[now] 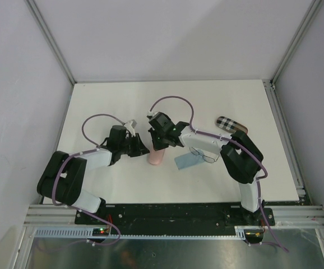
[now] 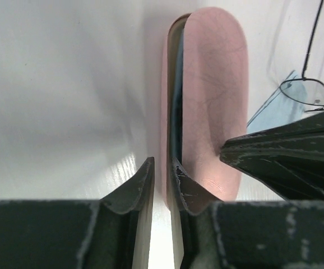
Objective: Organize the sunglasses
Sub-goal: Close the case with sunglasses at the center of the board, then open the case with the sunglasses at the center of the board.
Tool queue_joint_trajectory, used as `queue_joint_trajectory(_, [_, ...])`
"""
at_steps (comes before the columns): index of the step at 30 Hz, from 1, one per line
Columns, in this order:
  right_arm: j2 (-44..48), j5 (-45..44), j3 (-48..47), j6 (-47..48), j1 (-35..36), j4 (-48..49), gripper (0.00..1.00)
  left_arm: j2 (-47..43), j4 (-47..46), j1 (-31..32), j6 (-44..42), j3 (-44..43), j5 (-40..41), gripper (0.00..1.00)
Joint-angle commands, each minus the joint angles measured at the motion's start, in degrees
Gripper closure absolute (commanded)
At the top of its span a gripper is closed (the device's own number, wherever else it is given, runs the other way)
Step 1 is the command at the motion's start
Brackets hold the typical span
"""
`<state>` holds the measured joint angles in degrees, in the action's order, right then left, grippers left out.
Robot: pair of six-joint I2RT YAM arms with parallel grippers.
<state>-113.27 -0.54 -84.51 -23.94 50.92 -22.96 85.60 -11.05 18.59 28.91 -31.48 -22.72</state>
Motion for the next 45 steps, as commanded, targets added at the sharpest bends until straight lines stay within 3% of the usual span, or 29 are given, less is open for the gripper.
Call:
queue_joint_trajectory(1, [1.3, -0.2, 1.0, 0.4, -0.9, -2.1, 1.0, -4.8, -0.9, -0.2, 1.4, 0.5, 0.3, 0.79])
queue_joint_trajectory(12, [4.7, 1.8, 0.5, 1.3, -2.9, -3.7, 1.0, -13.6, 3.6, 2.1, 0.9, 0.0, 4.5, 0.7])
queue_joint_trajectory(17, [7.5, 2.4, 1.9, 1.8, -4.2, -3.7, 0.98, -12.8, 5.2, 5.0, 0.2, -1.2, 6.8, 0.65])
queue_joint_trajectory(20, [9.1, 3.5, 3.7, 1.3, -5.4, -3.0, 0.66, -11.0, 5.3, 5.2, 0.4, -2.0, 7.7, 0.61])
queue_joint_trajectory(22, [10.2, 4.4, 5.1, 0.3, -5.9, -2.1, 0.5, -10.1, 5.1, 4.9, 0.8, -2.3, 8.0, 0.61])
queue_joint_trajectory(28, [12.1, 6.5, 8.9, -5.4, -6.5, 2.3, 0.18, -9.6, 3.5, 2.1, 1.9, -1.2, 6.4, 0.75])
queue_joint_trajectory(37, [10.1, -7.0, 9.2, -22.4, -3.5, 3.6, 0.03, -9.0, -2.1, 0.2, 2.6, 3.9, 4.7, 0.78])
queue_joint_trajectory(45, [8.2, -16.0, 8.2, -27.7, -1.1, 3.0, 0.01, -5.7, -6.5, 1.2, 2.2, 6.3, 2.1, 0.78])
